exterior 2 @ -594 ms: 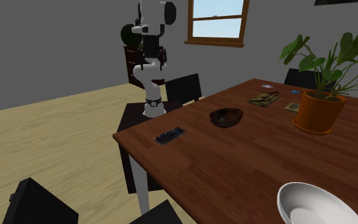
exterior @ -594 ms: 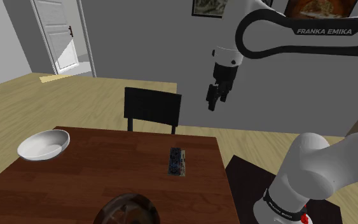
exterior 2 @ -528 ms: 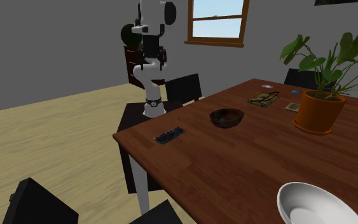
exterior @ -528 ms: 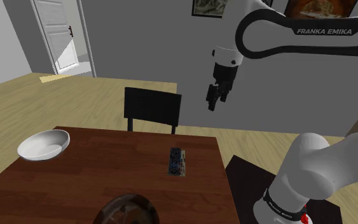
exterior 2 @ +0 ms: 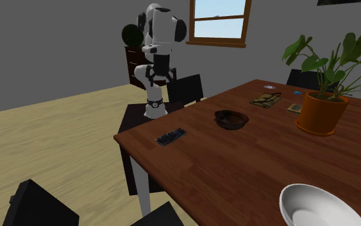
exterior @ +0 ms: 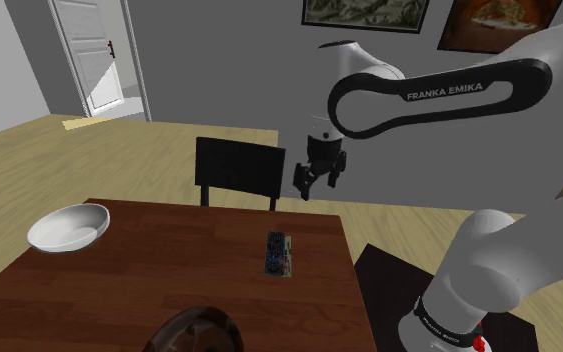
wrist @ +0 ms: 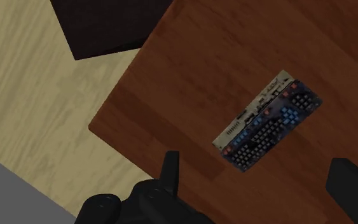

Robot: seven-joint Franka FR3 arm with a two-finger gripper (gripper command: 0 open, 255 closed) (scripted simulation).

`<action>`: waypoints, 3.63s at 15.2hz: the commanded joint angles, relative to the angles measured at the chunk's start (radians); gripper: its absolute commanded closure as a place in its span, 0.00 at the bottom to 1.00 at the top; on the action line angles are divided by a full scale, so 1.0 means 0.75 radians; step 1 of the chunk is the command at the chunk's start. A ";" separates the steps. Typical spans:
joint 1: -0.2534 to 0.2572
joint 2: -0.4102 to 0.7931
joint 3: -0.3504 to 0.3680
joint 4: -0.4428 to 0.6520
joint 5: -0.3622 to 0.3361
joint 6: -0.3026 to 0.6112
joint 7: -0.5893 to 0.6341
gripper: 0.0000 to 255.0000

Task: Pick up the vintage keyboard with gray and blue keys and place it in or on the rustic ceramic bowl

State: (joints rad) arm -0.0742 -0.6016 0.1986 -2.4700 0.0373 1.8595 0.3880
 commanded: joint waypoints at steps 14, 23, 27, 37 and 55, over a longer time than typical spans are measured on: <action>-0.170 0.776 0.269 0.126 -0.152 0.487 0.973 0.00; -0.167 1.005 0.244 0.150 -0.275 0.646 1.183 0.00; -0.165 1.026 0.239 0.142 -0.290 0.673 1.193 0.00; -0.165 1.026 0.238 0.141 -0.290 0.674 1.193 1.00; -0.177 0.833 0.260 0.190 -0.169 0.453 1.097 1.00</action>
State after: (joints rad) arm -0.2071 0.0354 0.3932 -2.3289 -0.0962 2.2122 1.2155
